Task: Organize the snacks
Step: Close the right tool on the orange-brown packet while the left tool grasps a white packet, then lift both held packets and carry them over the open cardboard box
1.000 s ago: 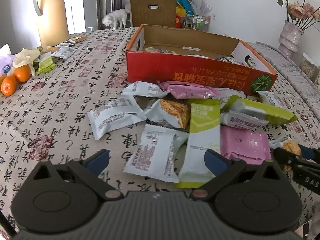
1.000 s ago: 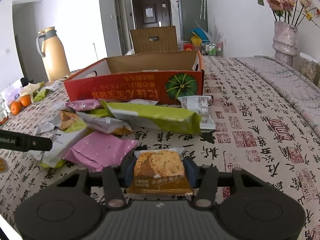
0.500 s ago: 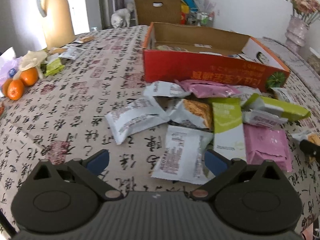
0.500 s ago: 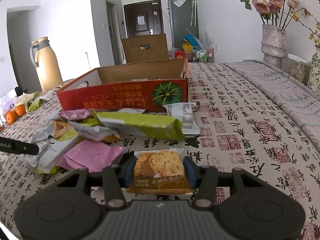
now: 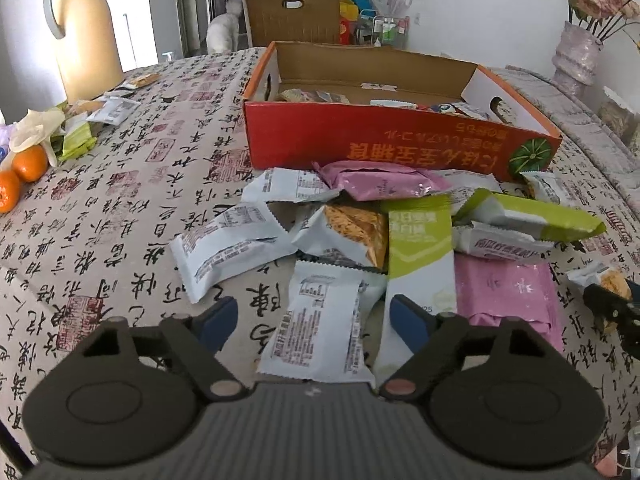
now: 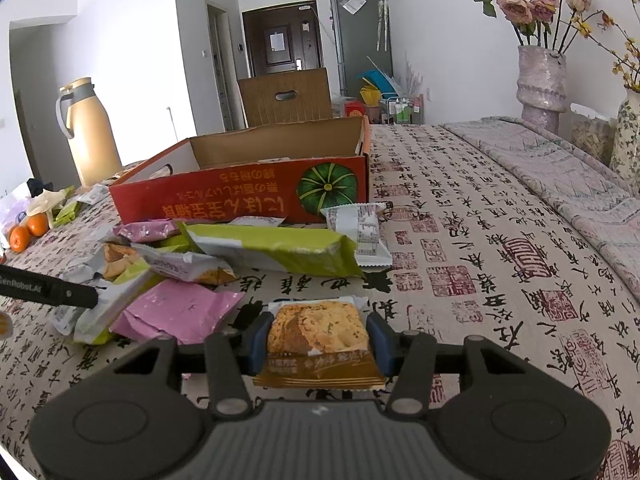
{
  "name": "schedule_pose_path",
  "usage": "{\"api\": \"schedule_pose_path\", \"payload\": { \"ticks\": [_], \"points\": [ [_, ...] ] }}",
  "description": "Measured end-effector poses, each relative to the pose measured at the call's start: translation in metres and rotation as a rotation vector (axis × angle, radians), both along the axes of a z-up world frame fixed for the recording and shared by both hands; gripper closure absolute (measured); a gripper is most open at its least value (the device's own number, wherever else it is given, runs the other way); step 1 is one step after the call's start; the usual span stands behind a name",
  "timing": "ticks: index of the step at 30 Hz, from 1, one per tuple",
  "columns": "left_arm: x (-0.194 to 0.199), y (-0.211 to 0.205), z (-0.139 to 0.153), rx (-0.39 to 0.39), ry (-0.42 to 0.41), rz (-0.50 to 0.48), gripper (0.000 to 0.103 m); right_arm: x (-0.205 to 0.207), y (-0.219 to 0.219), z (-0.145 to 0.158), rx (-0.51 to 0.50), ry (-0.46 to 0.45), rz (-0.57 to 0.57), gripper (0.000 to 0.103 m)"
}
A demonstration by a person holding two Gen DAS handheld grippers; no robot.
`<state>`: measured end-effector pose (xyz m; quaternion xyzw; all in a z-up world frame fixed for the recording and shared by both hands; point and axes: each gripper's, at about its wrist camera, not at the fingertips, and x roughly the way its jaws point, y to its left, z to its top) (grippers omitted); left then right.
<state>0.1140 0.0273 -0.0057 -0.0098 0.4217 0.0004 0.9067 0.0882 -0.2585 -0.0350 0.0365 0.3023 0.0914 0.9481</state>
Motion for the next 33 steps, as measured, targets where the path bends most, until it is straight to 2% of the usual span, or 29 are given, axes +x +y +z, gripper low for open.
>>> {"api": "schedule_pose_path", "payload": {
  "ticks": [7,16,19,20,21,23,33],
  "points": [
    [0.002,0.016,-0.003,-0.006,0.048,0.046,0.027,0.000,-0.001,-0.002,0.004,0.005,0.001,0.053],
    [0.004,0.002,-0.009,0.007,0.058,0.004,0.032,0.000,0.003,-0.003,0.003,0.010,0.011,0.053],
    [0.005,-0.005,-0.010,0.017,0.047,-0.006,0.041,0.000,0.002,-0.003,0.004,0.009,0.010,0.053],
    [0.005,-0.006,-0.009,0.015,0.043,-0.012,0.051,0.000,0.003,-0.003,0.004,0.010,0.010,0.053],
    [0.005,-0.007,-0.008,0.012,0.039,-0.019,0.057,-0.001,0.002,-0.003,0.005,0.009,0.009,0.053],
    [0.004,-0.009,-0.008,0.003,0.038,-0.025,0.060,-0.001,0.001,-0.003,0.007,0.009,0.009,0.053],
    [-0.005,-0.015,-0.004,0.016,0.009,-0.028,0.062,-0.004,-0.001,-0.002,0.017,0.002,0.012,0.053]
  ]
}}
